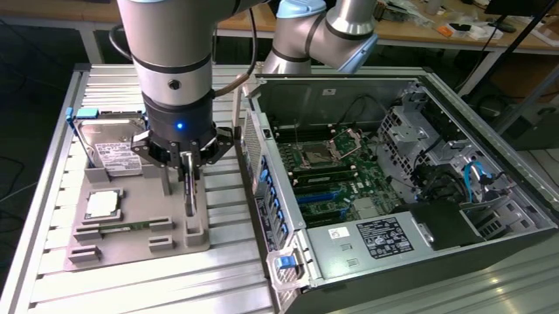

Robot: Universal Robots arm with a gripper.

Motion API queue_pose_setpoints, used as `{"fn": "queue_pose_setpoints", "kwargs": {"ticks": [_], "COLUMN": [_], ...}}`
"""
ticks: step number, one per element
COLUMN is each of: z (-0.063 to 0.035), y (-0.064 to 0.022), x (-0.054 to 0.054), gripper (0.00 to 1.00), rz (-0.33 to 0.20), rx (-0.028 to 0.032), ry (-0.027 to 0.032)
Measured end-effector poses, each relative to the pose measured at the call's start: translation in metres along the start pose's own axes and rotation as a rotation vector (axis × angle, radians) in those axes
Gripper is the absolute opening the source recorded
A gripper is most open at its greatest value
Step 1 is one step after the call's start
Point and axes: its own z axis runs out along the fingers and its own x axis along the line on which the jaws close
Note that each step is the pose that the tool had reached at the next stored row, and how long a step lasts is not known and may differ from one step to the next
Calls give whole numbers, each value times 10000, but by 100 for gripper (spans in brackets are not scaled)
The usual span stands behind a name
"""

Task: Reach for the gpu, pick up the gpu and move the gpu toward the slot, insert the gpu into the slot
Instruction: 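Pick up the gpu and move the gpu toward the slot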

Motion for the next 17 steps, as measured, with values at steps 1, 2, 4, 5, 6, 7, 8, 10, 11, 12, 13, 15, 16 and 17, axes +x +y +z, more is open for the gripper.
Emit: {"fn": "queue_pose_setpoints", "kwargs": {"ticks": [1,2,4,5,6,7,8,10,11,12,13,15,16,17], "z": [-2,-6,-24,-35,-45,-58,-68,-91,-103,-117,-130,-168,-203,-229], "y": [1,1,3,4,5,8,9,12,13,15,17,21,26,28], "x": [0,0,0,0,-1,-1,-2,-2,-2,-2,-3,-3,-4,-5], "gripper": [27,27,27,27,27,27,27,27,27,27,27,27,27,27], "rz": [0,-1,-4,-5,-6,-7,-8,-9,-9,-9,-10,-10,-10,-10], "rx": [51,112,231,276,313,361,393,449,473,491,502,520,532,540], "ry": [3,7,13,15,15,15,16,18,18,20,20,23,23,25]}}
